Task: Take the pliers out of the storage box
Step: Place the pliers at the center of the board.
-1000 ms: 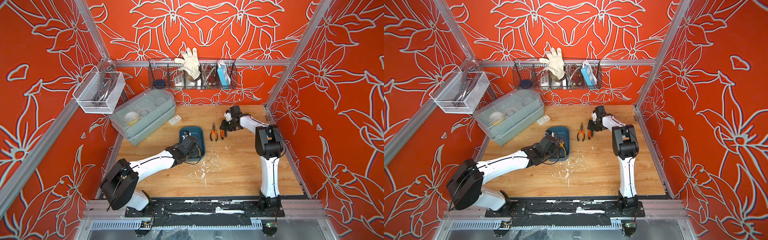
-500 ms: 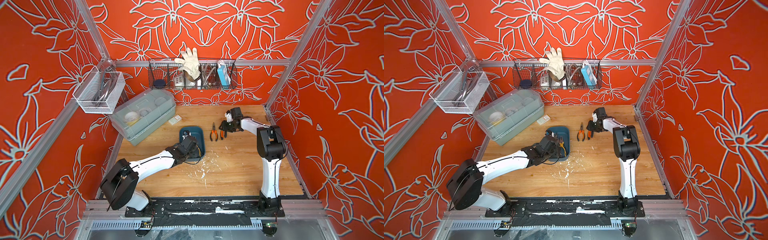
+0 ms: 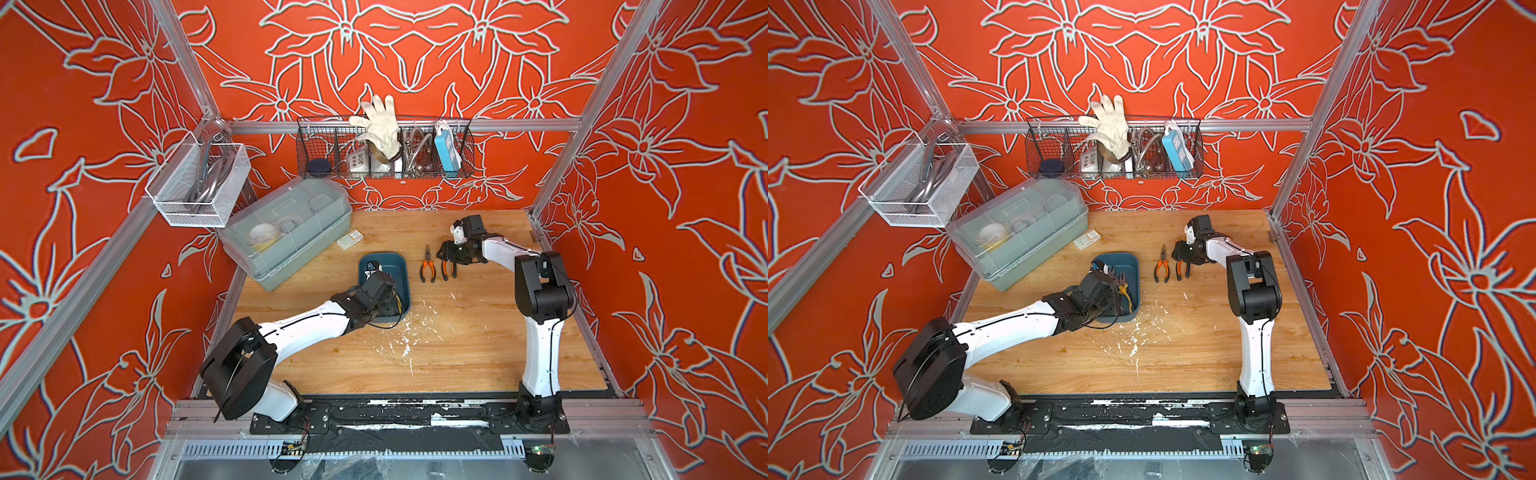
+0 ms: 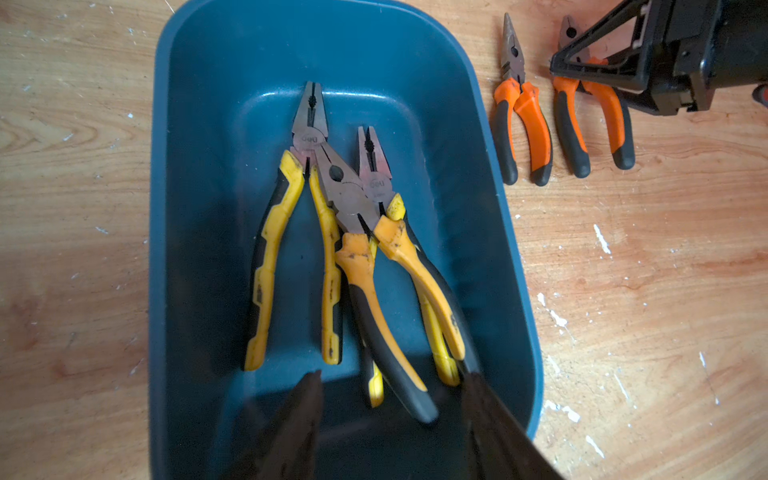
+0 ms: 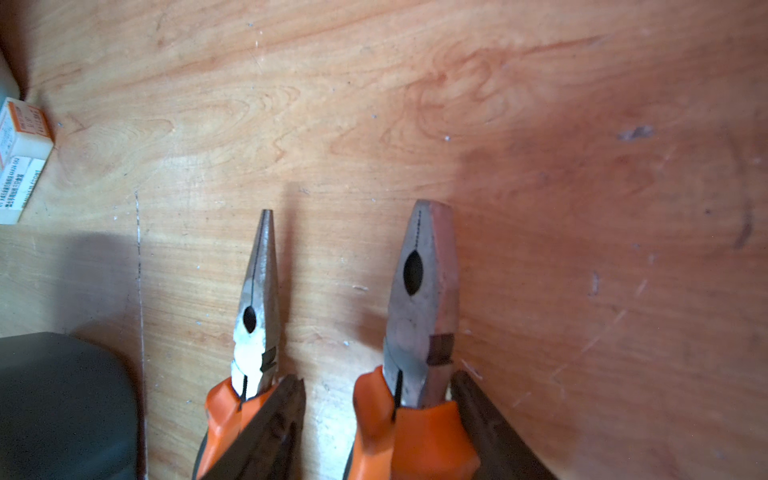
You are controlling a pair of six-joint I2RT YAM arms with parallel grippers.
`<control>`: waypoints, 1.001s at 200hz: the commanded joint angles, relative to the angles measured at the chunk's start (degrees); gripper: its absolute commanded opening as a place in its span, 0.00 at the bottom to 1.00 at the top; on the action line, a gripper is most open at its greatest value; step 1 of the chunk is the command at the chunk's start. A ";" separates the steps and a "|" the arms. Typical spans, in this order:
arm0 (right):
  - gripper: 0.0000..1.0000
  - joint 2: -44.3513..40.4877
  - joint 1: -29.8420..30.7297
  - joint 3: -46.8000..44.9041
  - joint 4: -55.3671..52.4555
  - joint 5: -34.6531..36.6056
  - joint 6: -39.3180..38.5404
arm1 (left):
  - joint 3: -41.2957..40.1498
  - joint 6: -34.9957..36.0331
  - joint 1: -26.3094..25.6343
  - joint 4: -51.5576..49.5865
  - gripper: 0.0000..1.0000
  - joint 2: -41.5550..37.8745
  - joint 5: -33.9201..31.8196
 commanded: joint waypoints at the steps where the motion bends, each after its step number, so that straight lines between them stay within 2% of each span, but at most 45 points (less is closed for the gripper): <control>1: 0.60 0.81 -0.08 -2.92 -5.03 2.82 0.45 | 0.93 0.42 0.38 -0.30 0.56 -0.18 0.25; 40: 0.61 0.13 -0.03 -4.01 -4.77 3.64 0.87 | 0.91 0.33 0.39 -0.30 0.56 -0.07 0.38; 60: 0.64 -0.39 -0.06 -4.36 -5.00 4.58 1.23 | 1.04 0.24 0.39 -0.39 0.56 0.03 0.60; 166: 0.66 0.10 0.03 -6.72 -2.50 0.54 3.44 | 1.11 -0.30 0.35 -0.31 0.56 0.13 2.00; 200: 0.71 -0.50 0.04 -6.54 -5.04 5.85 2.84 | 1.01 -0.20 0.39 -0.32 0.56 -0.40 1.83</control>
